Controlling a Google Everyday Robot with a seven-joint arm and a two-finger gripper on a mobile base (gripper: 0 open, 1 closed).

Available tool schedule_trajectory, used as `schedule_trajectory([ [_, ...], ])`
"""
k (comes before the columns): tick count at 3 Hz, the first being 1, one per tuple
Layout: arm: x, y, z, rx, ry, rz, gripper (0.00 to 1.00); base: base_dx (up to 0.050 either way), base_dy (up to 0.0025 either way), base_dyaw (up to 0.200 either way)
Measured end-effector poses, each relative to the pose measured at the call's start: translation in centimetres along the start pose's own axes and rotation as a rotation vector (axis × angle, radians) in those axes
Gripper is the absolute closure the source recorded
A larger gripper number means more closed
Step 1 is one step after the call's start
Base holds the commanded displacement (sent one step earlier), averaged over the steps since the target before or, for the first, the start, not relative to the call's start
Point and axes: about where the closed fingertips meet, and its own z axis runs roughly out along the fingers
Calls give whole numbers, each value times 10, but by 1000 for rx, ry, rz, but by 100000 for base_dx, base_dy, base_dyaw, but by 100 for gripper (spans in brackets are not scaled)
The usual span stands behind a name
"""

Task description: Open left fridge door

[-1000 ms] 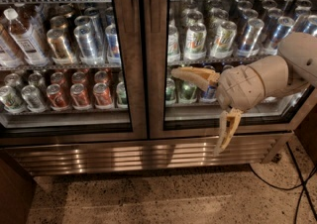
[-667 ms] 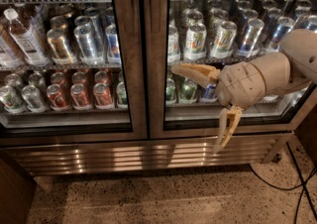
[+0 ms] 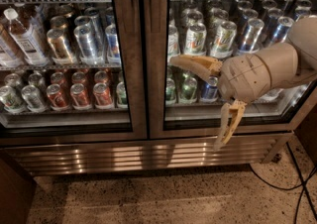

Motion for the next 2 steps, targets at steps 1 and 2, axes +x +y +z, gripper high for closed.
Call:
schedule_trajectory([
  [1, 3, 0, -5, 102, -37, -22, 0, 0, 0, 0],
  [2, 6, 3, -12, 202, -41, -43, 0, 0, 0, 0],
])
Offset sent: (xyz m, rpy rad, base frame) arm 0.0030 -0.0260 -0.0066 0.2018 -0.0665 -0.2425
